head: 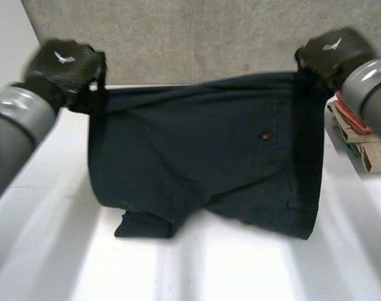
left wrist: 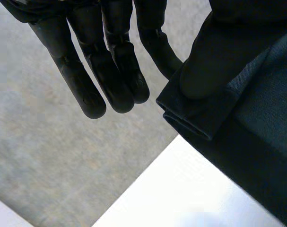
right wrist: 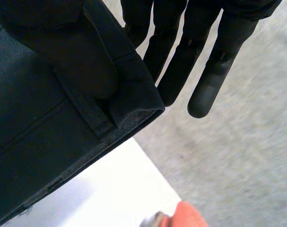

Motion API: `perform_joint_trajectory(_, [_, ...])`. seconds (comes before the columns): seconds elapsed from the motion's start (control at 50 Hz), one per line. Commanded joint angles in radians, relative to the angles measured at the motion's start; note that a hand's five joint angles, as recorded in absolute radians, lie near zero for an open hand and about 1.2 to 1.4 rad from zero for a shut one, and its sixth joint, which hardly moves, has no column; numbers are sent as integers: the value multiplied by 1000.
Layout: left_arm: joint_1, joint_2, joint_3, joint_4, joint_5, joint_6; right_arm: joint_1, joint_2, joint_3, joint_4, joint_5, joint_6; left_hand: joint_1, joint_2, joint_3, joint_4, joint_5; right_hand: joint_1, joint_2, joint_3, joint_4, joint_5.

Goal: Fold the laundry.

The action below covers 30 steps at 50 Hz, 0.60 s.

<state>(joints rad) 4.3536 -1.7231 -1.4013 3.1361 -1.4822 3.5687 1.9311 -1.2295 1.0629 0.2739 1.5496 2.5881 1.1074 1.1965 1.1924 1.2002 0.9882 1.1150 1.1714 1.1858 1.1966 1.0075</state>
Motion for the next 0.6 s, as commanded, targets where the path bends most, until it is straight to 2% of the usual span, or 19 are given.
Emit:
perform_joint_trajectory(0.02, [-2, -294, 294, 213, -3, 1, 6, 171, -118, -302, 61, 55, 289, 200, 204, 196, 234, 281, 225, 210, 200, 214])
perform_joint_trajectory(0.08, [-6, -332, 413, 324, 3, -2, 8, 180, -152, -496, 92, 69, 289, 200, 204, 196, 234, 281, 225, 210, 200, 214])
perform_joint_trajectory(0.1, [-5, -339, 464, 413, 3, -2, 8, 180, -164, -638, 108, 70, 289, 200, 204, 196, 234, 281, 225, 210, 200, 214])
perform_joint_trajectory(0.16, [-2, -336, 496, 568, -6, -16, 20, 180, -166, -829, 106, 72, 289, 200, 204, 196, 234, 281, 225, 210, 200, 214])
perform_joint_trajectory(0.18, [-11, -334, 493, 664, -9, -24, 31, 182, -173, -928, 104, 73, 289, 200, 204, 196, 234, 281, 225, 210, 200, 214])
perform_joint_trajectory(0.22, [-18, -326, 486, 737, -13, -33, 35, 183, -175, -981, 98, 73, 289, 200, 204, 196, 234, 281, 225, 210, 200, 214])
perform_joint_trajectory(0.26, [-34, -288, 450, 777, -36, -36, 48, 188, -185, -992, 80, 76, 289, 200, 204, 196, 234, 281, 225, 210, 200, 214])
perform_joint_trajectory(0.34, [-41, -190, 333, 753, -70, -37, 51, 214, -204, -967, 63, 81, 289, 200, 204, 196, 234, 281, 225, 210, 200, 214])
perform_joint_trajectory(0.48, [-54, -90, 99, 696, -69, -34, 48, 268, -167, -814, 60, 80, 289, 200, 204, 196, 234, 281, 225, 210, 200, 214])
perform_joint_trajectory(0.6, [-63, -95, -79, 650, -76, -30, 46, 327, -66, -753, 35, 73, 289, 200, 204, 196, 234, 281, 225, 210, 200, 214])
